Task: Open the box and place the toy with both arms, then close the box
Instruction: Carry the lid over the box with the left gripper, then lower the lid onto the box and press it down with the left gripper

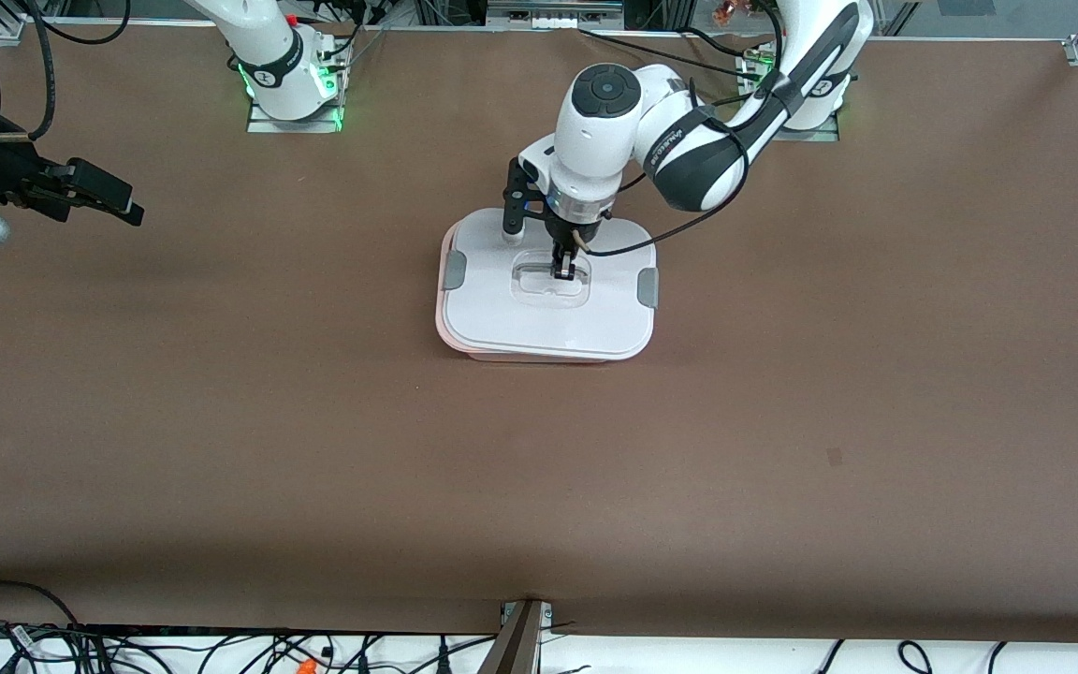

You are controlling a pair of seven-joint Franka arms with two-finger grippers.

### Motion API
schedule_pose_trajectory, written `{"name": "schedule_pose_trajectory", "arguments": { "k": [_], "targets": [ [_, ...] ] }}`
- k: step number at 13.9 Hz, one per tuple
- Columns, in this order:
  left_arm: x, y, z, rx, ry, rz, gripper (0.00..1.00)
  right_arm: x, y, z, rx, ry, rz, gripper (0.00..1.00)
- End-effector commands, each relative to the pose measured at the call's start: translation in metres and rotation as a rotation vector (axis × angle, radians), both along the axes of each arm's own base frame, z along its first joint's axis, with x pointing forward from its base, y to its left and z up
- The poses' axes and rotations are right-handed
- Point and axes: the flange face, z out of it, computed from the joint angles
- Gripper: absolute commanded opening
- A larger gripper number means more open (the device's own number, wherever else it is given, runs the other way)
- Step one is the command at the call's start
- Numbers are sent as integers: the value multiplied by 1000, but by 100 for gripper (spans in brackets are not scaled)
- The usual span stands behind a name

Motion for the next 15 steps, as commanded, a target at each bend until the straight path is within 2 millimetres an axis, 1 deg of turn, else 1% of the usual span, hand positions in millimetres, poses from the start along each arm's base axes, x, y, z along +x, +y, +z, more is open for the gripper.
{"name": "schedule_pose_trajectory", "arguments": {
  "k": [1, 2, 3, 5, 6, 7, 8, 10, 12, 13, 15],
  "targets": [
    [-12, -5, -2, 8, -22, 66, 0, -4, -2, 5, -22, -5, -18, 100],
    [-26, -17, 0, 2, -20, 81, 0, -3, -3, 9, -27, -12, -8, 100],
    [-30, -22, 2, -4, -20, 104, 0, 2, -2, 8, -30, -13, -4, 100],
    [-28, -22, 4, -8, -23, 113, 0, 6, -2, 8, -33, -22, -4, 100],
    [-28, -22, 3, -3, -31, 106, 0, 7, -6, 9, -32, -26, -10, 100],
    [-26, -20, 3, 2, -39, 103, 0, 7, -11, 14, -30, -36, -17, 100],
    [-24, -18, 3, 3, -40, 107, 0, 6, -10, 18, -27, -39, -19, 100],
    [-18, -15, 6, 0, -48, 109, 0, 3, -4, 17, -31, -12, -17, 100],
    [-15, -21, 10, -23, -56, 112, 0, 3, 0, 17, -29, -19, -10, 100],
    [-13, -21, 5, -32, -52, 115, 0, 3, 3, 17, -27, -19, 7, 100],
    [-13, -21, 5, -24, -65, 105, 0, 5, 4, 14, -18, -15, 6, 100]
  ]
}}
